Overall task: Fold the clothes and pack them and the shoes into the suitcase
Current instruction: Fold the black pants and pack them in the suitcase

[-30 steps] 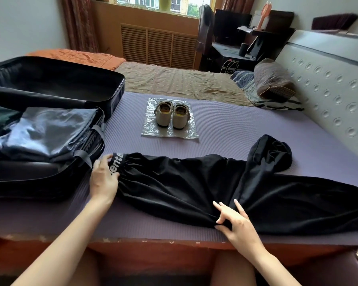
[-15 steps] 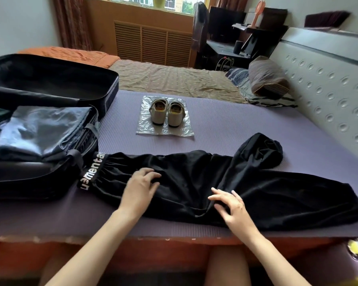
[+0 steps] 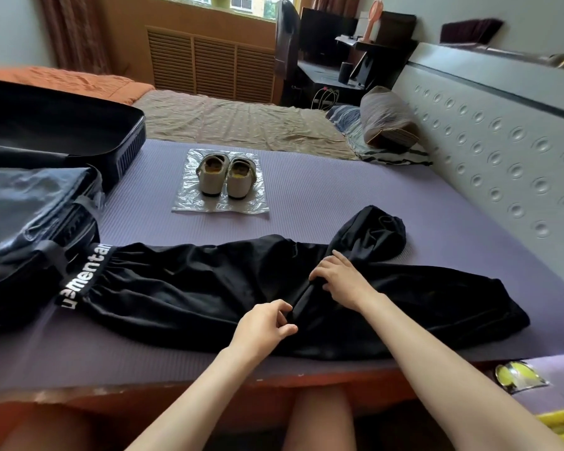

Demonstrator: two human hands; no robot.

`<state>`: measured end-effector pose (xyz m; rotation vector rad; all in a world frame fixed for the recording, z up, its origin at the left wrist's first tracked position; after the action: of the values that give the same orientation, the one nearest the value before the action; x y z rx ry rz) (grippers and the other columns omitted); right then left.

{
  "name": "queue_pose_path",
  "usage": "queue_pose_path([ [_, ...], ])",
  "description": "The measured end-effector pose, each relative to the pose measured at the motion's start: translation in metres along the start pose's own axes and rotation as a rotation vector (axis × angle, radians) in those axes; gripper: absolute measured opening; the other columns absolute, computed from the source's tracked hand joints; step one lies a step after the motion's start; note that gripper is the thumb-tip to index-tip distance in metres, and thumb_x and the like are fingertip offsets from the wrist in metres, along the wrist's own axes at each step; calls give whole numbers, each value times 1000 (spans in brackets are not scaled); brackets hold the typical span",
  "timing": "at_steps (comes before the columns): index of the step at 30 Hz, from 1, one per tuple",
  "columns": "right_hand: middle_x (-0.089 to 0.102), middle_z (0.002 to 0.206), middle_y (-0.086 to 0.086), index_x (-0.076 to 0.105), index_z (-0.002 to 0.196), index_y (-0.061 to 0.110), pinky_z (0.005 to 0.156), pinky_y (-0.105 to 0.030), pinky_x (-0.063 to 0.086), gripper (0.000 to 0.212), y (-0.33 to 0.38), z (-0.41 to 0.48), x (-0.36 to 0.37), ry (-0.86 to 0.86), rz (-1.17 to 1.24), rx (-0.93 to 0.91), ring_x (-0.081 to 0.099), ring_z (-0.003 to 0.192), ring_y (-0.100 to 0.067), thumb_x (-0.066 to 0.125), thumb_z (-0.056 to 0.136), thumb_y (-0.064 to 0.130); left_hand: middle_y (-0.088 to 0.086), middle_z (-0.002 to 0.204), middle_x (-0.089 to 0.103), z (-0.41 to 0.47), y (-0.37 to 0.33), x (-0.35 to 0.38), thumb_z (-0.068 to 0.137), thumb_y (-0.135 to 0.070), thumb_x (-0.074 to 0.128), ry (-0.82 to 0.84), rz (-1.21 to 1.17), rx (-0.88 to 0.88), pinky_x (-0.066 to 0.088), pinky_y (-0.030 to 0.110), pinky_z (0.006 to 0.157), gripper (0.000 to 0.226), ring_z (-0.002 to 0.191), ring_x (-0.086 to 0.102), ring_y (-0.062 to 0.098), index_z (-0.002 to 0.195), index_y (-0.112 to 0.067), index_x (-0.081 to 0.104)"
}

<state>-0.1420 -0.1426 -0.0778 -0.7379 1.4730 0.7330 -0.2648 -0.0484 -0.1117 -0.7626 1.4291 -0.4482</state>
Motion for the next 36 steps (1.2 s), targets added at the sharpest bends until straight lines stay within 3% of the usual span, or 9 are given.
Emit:
queue_pose_path([
  [4,61,103,8,67,106,24,114,-23,-12,18,-26,-6,-8,-26,-54,24,40,122,-13,60,90,22,-14,74,58,2,3,3,82,-28,69,-39,-44,11,42,19,71,23,71,52,2,105,-26,67],
  [8,65,99,11,68,97,20,117,-25,-11,11,-35,-26,-31,-138,-76,-57,39,131,-13,65,87,22,-13,72,53,-1,-5,-2,82,-23,71,-77,-94,70,45,21,73,8,68,53,1,90,-25,72],
  [13,61,72,8,64,79,17,116,-43,23,7,-30,-97,-67,-492,-160,-164,57,93,-12,62,83,22,-16,85,59,-5,-17,-9,80,-20,73,-89,-155,203,47,16,76,8,81,61,3,81,-28,70],
  [20,62,79,14,64,78,23,115,-41,22,16,-39,-173,2,-487,-191,47,56,95,-15,52,87,29,-19,89,61,-20,-24,22,76,-24,71,-41,62,436,45,22,78,6,85,55,0,76,-28,66],
  [27,64,86,14,68,82,23,112,-43,26,16,-39,-187,15,-542,-83,132,53,101,-13,54,87,28,-20,90,60,-23,-18,31,71,-23,71,-36,150,463,50,29,76,14,85,55,2,79,-32,64],
  [29,66,88,15,71,83,23,113,-41,24,20,-40,-187,22,-526,-20,139,52,104,-11,54,87,32,-21,89,60,-24,-23,34,75,-39,64,-22,202,475,48,26,79,10,87,53,1,84,-35,64],
  [31,67,91,17,73,85,25,113,-40,23,22,-45,-188,21,-550,90,176,51,107,-8,54,87,36,-21,86,62,-20,-33,31,80,-56,48,-37,209,466,44,21,82,30,88,53,0,95,-35,65],
  [34,68,96,17,73,89,24,110,-34,25,22,-64,-189,0,-688,282,287,50,108,-7,56,86,37,-16,85,65,-6,-50,25,85,-52,38,-93,175,442,43,24,82,44,90,57,7,108,-28,66],
  [36,67,96,15,73,92,23,103,-33,32,18,-81,-185,-17,-754,321,389,50,106,-11,61,85,35,-9,101,67,8,-64,28,86,-46,42,-152,202,482,47,31,89,42,100,59,13,113,-25,66],
])
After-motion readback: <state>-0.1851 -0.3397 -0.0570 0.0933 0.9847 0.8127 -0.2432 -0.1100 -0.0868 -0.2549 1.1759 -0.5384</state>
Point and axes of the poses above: each hand's wrist, its own z-axis towards the middle knuckle, its own x-axis out of the palm, y = z × x, the point moved 9 cm from there along z, towards the middle knuckle
